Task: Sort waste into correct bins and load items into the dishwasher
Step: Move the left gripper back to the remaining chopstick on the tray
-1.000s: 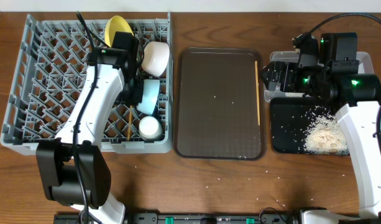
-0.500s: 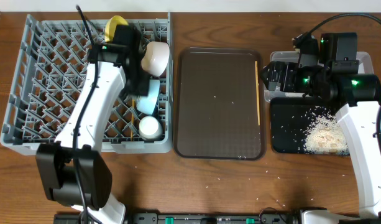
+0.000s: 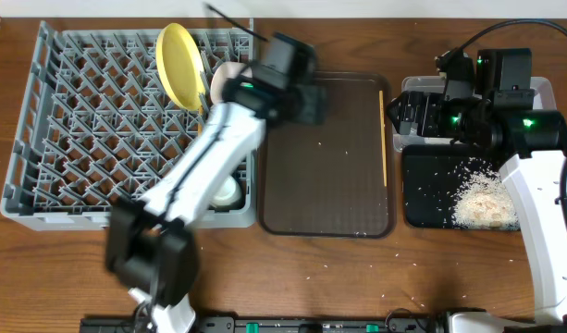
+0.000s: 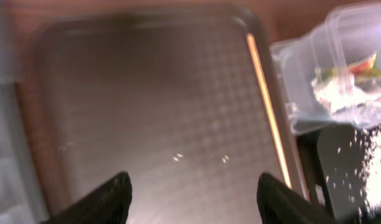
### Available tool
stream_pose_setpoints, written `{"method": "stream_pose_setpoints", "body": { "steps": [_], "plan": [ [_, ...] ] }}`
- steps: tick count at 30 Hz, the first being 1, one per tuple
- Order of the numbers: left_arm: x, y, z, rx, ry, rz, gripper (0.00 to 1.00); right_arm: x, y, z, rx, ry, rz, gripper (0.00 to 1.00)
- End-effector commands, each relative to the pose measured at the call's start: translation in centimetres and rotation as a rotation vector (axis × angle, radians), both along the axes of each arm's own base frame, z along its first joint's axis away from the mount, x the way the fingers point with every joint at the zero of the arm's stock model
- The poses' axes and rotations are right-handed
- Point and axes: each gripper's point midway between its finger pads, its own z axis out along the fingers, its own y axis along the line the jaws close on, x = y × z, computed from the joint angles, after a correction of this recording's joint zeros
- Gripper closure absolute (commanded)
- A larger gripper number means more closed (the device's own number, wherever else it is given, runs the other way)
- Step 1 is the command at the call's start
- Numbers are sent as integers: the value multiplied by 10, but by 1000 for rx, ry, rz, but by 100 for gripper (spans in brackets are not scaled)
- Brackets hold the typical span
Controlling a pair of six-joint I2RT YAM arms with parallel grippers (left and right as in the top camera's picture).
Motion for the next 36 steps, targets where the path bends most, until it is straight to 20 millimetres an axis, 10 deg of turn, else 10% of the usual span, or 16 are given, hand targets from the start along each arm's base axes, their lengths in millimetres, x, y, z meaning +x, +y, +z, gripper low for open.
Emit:
{"method": "stream_pose_setpoints", "body": {
  "steps": [1,9,17,36],
  "plan": [
    [-4,-37,-47,-10,58,-28,35,0,4,1,4,-2,13,1],
    [5,-92,-103,30,-52,-67,34,0,4,1,4,-2,13,1],
    [4,-117,-114,139,-208,-56,30,0,4,1,4,-2,13,1],
    [2,-131,-141,145,-233,-30,29,0,4,1,4,-2,13,1]
  ]
}}
